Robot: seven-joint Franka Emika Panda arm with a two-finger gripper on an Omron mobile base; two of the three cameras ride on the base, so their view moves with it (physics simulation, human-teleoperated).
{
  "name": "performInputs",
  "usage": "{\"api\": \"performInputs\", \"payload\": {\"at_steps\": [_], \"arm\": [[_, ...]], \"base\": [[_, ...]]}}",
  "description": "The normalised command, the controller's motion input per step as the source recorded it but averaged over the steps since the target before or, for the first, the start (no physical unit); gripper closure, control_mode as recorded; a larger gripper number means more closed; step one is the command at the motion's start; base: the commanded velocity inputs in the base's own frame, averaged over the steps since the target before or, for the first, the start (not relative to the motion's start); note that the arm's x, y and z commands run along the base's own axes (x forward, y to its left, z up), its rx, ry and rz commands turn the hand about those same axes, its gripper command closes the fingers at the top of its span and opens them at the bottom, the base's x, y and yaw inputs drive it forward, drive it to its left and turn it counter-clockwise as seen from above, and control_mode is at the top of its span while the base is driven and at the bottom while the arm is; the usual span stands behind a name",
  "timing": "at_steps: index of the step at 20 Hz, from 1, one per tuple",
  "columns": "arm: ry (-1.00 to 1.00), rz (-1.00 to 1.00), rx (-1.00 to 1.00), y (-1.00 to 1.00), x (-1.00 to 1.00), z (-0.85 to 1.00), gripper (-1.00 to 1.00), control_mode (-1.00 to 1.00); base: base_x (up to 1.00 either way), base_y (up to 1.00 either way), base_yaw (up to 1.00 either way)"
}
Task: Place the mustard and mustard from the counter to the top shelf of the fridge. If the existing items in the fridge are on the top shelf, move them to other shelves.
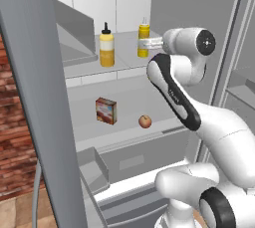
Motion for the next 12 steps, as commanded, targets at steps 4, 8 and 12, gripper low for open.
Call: {"api": "performInputs", "payload": {"at_steps": [4, 8, 12], "arm": [[-0.29, 0.11, 0.0, -0.06, -1.0, 0.27, -1.0, -1.0], [-0.12, 0.08, 0.0, -0.21, -1.0, 0.44, -1.0, -1.0], [-0.01, 0.08, 0.0, -0.15, -1.0, 0.63, -1.0, -1.0]], "base": [[0.0, 0.0, 0.0], [0.0, 0.0, 0.0], [0.0, 0.0, 0.0]]}}
